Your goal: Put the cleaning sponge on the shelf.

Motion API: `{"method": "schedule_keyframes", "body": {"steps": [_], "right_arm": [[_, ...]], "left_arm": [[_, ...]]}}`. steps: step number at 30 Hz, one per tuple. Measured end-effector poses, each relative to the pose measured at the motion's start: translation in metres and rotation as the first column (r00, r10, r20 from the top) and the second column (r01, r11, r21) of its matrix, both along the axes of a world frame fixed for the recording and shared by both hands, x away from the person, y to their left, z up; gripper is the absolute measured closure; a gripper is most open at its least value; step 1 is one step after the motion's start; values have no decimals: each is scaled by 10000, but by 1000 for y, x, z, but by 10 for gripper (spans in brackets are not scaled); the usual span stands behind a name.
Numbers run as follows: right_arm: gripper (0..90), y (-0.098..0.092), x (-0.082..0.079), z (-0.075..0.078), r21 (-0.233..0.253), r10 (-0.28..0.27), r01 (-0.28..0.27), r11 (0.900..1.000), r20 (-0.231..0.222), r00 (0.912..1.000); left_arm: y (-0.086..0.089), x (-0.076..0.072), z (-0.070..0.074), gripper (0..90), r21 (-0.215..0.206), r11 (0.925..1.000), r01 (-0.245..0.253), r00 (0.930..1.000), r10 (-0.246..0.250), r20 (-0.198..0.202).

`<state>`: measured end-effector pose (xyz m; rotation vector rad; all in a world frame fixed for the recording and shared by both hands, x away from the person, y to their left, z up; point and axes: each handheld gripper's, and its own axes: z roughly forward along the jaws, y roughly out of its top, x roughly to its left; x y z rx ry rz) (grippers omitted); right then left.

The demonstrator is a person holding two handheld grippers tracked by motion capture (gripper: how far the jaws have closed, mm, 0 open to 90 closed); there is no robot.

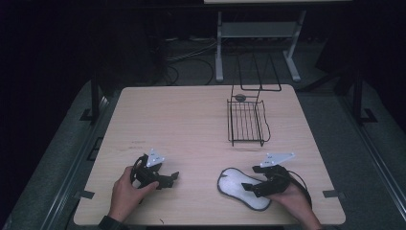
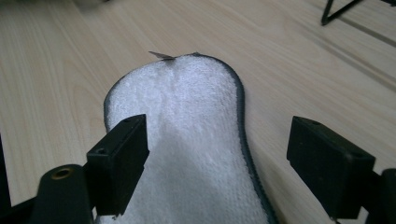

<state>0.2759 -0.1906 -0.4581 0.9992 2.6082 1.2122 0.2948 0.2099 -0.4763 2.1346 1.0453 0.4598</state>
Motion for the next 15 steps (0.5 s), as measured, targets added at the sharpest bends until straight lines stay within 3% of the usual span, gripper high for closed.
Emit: {"method": "schedule_keyframes", "body": {"steps": [9,15], "right_arm": [[163,10,-1,-3,-238,514,-516,9984,-100,9986],[141,18,-1,-8,-657,759,-771,9949,-208,9969]], "left_arm": [[0,0,0,124,4,10000,4,10000,-4,4],[0,0,0,124,1,10000,3,10000,-3,5]]}}
